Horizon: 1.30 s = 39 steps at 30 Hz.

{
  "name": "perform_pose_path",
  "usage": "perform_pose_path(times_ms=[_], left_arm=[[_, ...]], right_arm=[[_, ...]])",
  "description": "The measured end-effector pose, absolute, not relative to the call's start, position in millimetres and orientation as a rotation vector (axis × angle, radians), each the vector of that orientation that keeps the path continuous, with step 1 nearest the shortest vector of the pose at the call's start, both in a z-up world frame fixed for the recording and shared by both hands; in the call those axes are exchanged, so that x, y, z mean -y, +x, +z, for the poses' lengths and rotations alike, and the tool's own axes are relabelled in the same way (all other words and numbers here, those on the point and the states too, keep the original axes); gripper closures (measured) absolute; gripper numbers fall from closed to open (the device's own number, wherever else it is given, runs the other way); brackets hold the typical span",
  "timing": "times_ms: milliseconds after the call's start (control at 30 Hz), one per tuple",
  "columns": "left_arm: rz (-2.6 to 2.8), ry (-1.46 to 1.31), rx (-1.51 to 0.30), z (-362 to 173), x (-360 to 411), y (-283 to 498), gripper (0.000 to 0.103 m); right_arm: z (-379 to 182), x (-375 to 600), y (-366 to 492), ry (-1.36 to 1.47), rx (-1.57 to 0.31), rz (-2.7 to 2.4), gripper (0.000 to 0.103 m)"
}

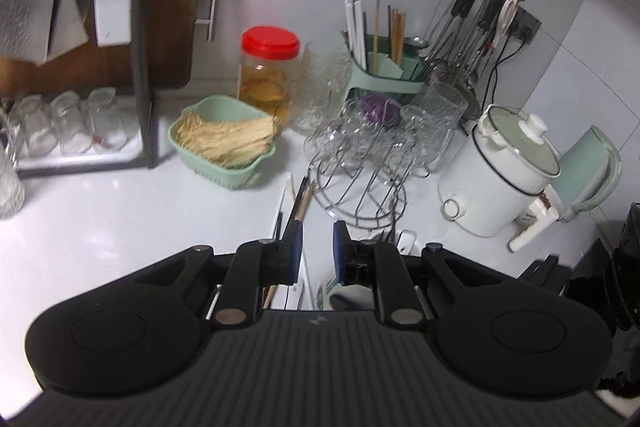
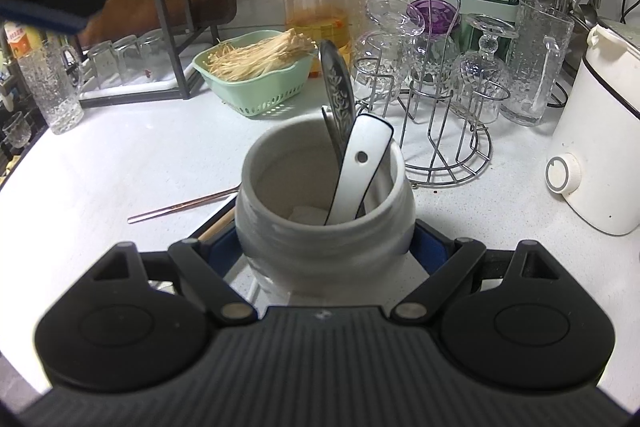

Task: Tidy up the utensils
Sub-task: 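Move the left tool back over the remaining utensils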

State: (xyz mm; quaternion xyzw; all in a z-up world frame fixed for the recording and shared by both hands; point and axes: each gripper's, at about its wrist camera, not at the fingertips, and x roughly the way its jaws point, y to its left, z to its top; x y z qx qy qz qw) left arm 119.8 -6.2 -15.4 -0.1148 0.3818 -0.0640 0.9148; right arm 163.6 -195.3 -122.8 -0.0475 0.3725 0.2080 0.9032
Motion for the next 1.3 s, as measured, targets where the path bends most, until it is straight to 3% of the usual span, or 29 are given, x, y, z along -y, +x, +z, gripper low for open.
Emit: perform_pose_path(times_ms=[433, 567, 633, 1033, 1300], left_arm=[[-0.06, -0.284, -0.802, -40.1, -20.9, 102.1, 0.086], [-0.052, -0.298, -0.804, -46.6, -33.2, 102.6, 0.072], [-0.049, -0.304, -0.806, -51.0, -40.1, 102.0, 0.069], [-0.117, -0.278, -0.91, -107.3, -74.8, 120.9, 0.069], [-0.246, -0.215, -0.981, -141.2, -57.3, 144.5, 0.069]], right_arm=[[-122.2, 197.7, 160.5, -0.089, -0.772, 0.412, 0.013], [-121.9, 197.6, 160.6, -0.089, -0.776, 0.407, 0.013], [-121.7, 197.0, 160.5, -0.088, -0.779, 0.4, 0.013], [-122.0, 200.4, 154.8, -0.054, -0.783, 0.297, 0.013], [-122.1, 206.1, 151.9, -0.049, -0.794, 0.276, 0.013]])
